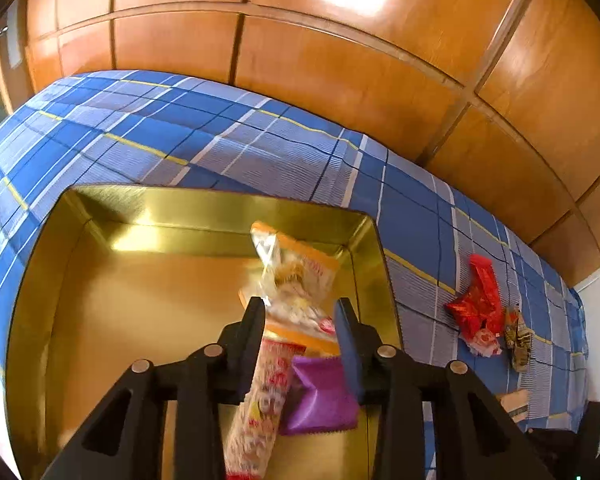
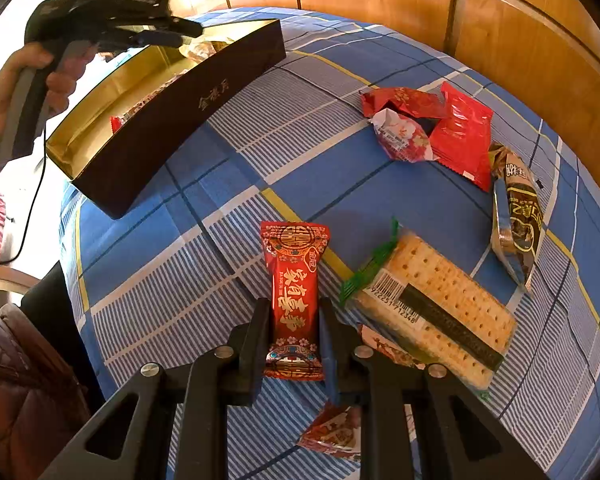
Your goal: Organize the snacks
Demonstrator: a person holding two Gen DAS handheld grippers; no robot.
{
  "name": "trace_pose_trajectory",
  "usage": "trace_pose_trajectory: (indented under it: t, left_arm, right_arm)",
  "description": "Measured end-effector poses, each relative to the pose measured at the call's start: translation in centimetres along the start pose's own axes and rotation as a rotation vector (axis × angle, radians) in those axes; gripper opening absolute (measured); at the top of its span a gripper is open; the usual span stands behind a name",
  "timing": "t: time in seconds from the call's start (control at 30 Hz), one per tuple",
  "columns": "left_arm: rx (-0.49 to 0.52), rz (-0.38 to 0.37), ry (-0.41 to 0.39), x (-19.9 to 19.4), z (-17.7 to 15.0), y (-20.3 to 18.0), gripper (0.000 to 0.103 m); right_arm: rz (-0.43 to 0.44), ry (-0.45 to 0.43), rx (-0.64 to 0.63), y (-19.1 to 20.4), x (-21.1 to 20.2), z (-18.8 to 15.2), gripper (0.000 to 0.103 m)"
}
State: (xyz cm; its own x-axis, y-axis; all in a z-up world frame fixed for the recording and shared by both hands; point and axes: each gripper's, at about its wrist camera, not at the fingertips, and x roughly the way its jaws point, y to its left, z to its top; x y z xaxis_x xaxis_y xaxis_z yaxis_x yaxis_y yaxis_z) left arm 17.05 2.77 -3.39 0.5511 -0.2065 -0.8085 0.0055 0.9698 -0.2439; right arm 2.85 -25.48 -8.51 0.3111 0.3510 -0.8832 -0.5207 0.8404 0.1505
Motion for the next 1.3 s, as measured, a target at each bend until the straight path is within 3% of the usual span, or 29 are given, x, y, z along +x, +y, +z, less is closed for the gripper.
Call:
trace_pose_trajectory:
  t: [0.23, 0.47, 0.8, 1.3]
  left_arm:
    - [0.084, 0.115, -0.056, -3.4, -4.1, -0.8, 0.037]
    - [0.148, 0.157, -0.091, -5.8, -7.2, -1.9, 0.038]
    - [0.217, 0.155, -0.124, -7.7, -9.6, -2.9, 0.043]
    - [0.168, 0.152, -0.110, -8.0, -11.0, -0.7, 0.043]
  right_arm:
    - [0.009, -0.003, 0.022, 0.1, 0.1, -0.1, 0.025]
    - [0.041, -0.007, 0.078, -0.6, 0.0, -0.1, 0.026]
    - [-0.016, -0.026, 0.161, 0.1, 0.4, 0.1, 0.034]
    - [-0.055, -0.165, 0.357, 0.1, -0.4, -1.5, 0.034]
